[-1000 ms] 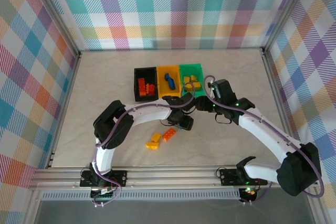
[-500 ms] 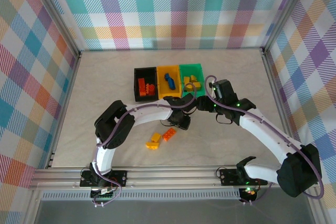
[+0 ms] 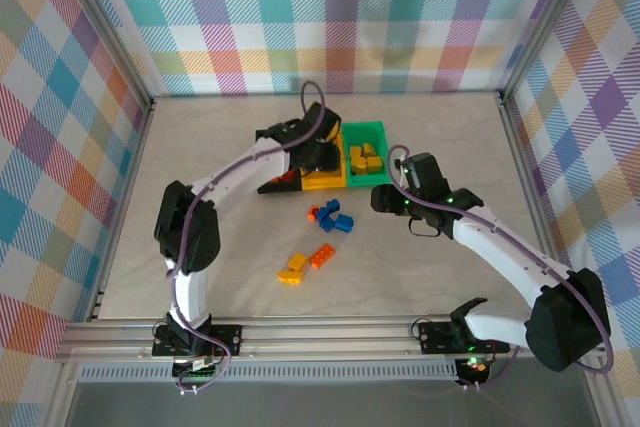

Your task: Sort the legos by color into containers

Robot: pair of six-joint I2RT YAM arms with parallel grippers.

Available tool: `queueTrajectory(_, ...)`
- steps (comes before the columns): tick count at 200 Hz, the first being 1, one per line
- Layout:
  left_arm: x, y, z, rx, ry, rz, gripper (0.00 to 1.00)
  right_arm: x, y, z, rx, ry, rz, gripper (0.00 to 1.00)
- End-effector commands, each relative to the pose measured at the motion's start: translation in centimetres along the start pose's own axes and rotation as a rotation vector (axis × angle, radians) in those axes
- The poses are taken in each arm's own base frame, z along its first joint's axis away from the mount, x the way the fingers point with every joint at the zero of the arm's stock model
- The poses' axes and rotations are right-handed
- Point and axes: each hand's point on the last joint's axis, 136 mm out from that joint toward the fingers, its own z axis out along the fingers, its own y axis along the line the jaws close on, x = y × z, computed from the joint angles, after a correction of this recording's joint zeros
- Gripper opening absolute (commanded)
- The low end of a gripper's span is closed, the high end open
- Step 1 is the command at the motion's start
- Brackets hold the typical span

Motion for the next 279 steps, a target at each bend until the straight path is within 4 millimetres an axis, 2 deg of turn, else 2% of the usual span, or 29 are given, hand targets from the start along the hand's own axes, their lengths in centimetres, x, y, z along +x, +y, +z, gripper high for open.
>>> queueTrajectory(1, 0.0, 1.8, 2.7, -0.095, 0.062, 0.023, 0.31, 0.4, 0.3, 0.6, -0.031, 0.020, 0.008, 0.65)
queueTrajectory(22, -1.2, 2.3, 4.4, -0.124, 0.073, 0.012, 0.33, 1.5, 0.5, 1.3, -0.058, 0.065, 0.000, 0.66)
queueTrajectory(57, -2.1, 1.8, 5.3, -0.131, 0.092, 0.015, 0.54, 4.3, 2.4, 3.0, -0.176, 0.179, -0.040, 0.67)
queueTrajectory(78, -2.7, 0.8, 3.8, -0.087, 0.072, 0.009, 0.72, 5.8, 3.3, 4.4, -0.194, 0.237, -0.088, 0.68)
queueTrajectory(105, -2.5, -1.4, -0.2, -0.002, 0.027, 0.026, 0.89, 7.0, 4.3, 6.4, -0.170, 0.282, -0.156, 0.68)
queueTrajectory(119, -1.1, -2.4, -2.2, 0.048, 0.021, 0.036, 0.95, 6.8, 4.6, 7.4, -0.153, 0.281, -0.182, 0.69)
queueTrajectory(144, 2.5, -2.6, -5.2, 0.089, 0.015, 0.046, 1.00, 6.2, 4.7, 9.1, -0.113, 0.280, -0.209, 0.69)
queueTrajectory(172, 7.6, -0.6, -6.8, 0.110, 0.037, -0.011, 1.00, 6.3, 4.8, 10.8, -0.057, 0.301, -0.272, 0.69)
queueTrajectory(213, 14.0, 3.4, -7.5, 0.091, 0.088, -0.107, 1.00, 6.7, 4.9, 12.8, -0.015, 0.339, -0.314, 0.69)
queueTrajectory(245, 16.5, 5.9, -7.3, 0.055, 0.115, -0.153, 1.00, 7.4, 5.3, 13.3, -0.028, 0.369, -0.320, 0.66)
queueTrajectory(279, 17.0, 7.5, -7.2, 0.034, 0.107, -0.187, 1.00, 7.8, 5.2, 13.1, -0.021, 0.373, -0.312, 0.54)
